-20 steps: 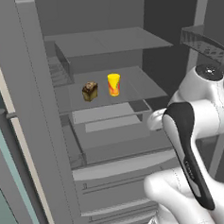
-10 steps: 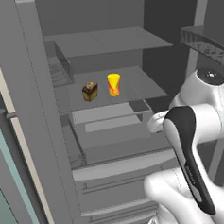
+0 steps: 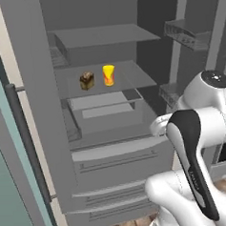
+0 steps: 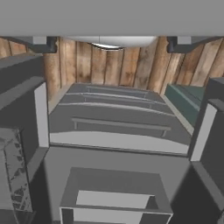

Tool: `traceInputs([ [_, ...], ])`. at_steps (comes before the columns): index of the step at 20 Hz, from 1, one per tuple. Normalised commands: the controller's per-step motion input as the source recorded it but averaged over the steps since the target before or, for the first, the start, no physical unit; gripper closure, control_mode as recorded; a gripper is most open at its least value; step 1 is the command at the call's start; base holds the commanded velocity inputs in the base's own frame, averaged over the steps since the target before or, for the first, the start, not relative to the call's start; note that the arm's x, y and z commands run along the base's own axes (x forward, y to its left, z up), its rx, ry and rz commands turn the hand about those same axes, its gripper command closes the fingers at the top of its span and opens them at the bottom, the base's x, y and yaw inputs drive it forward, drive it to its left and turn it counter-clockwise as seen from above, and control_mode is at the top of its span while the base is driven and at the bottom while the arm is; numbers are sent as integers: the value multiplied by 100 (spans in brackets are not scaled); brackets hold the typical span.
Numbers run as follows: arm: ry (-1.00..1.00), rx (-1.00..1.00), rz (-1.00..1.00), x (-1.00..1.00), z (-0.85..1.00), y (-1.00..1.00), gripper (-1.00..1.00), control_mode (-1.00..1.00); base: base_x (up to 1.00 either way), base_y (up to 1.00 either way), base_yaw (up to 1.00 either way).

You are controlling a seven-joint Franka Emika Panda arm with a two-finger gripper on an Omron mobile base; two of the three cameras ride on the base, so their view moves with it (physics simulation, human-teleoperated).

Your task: Place the ketchup and condiment bottle from the counter to the top shelf of the fridge. If the existing items in the fridge are on the top shelf, move them to other shelves.

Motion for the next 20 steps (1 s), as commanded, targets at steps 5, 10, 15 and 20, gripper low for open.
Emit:
traceInputs([
  [5, 0, 0, 0, 0, 0, 0, -100, 100, -84, -43, -7],
  [10, 0, 0, 0, 0, 0, 0, -100, 100, -48, -83, -32],
  [15, 0, 0, 0, 0, 0, 0, -100, 100, 11, -100, -52],
  [20, 0, 0, 0, 0, 0, 0, -100, 100, 63, -98, -43],
])
